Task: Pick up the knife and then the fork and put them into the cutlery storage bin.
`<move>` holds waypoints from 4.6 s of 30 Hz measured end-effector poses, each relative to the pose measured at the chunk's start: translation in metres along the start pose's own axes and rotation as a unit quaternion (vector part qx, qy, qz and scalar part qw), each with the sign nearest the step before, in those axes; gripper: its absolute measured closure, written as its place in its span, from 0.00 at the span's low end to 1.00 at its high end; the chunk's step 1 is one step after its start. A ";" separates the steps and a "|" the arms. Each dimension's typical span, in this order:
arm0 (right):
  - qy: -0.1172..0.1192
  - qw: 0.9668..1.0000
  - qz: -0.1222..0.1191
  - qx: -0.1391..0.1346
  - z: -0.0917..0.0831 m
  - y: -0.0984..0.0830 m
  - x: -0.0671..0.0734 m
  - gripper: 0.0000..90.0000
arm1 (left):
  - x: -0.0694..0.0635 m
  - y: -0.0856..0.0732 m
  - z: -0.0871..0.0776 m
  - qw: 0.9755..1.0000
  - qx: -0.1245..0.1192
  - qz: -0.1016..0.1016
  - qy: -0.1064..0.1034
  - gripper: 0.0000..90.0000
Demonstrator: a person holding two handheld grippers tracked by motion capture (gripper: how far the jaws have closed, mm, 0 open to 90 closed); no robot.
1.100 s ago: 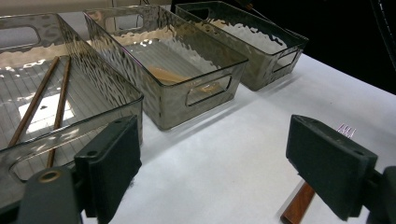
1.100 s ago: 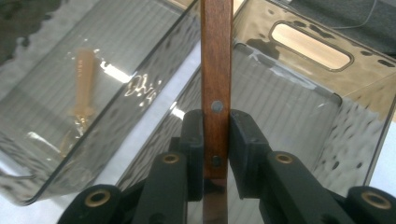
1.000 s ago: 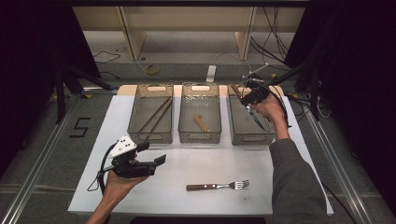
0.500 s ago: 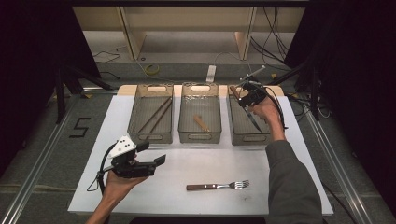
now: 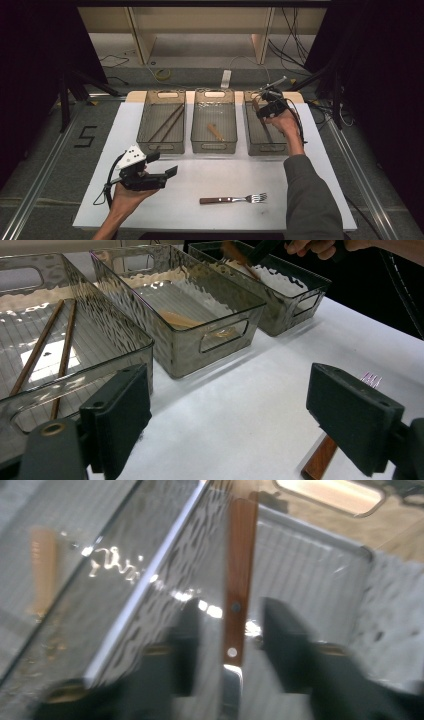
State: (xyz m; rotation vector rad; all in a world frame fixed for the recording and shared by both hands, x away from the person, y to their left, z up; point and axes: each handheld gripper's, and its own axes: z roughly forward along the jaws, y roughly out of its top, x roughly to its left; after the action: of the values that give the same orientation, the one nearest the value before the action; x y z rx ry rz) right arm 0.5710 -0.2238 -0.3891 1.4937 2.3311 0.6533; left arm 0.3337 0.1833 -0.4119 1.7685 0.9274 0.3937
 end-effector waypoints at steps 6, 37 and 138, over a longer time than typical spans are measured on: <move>0.008 1.000 -0.010 -0.020 -0.010 0.000 0.003 0.45 | -0.001 0.000 0.001 1.000 0.000 0.001 -0.001 0.19; 0.139 0.969 -0.193 -0.071 -0.078 -0.083 0.111 0.34 | -0.001 -0.001 0.004 1.000 0.012 0.003 -0.003 0.19; 0.157 0.923 -0.337 0.098 -0.022 -0.174 0.192 0.77 | -0.001 -0.001 0.002 1.000 0.007 0.006 -0.001 0.19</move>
State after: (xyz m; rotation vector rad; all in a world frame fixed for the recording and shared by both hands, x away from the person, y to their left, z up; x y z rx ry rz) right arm 0.3462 -0.1161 -0.4616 0.5700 2.9772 0.4969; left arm 0.3339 0.1809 -0.4131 1.7882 0.9218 0.3942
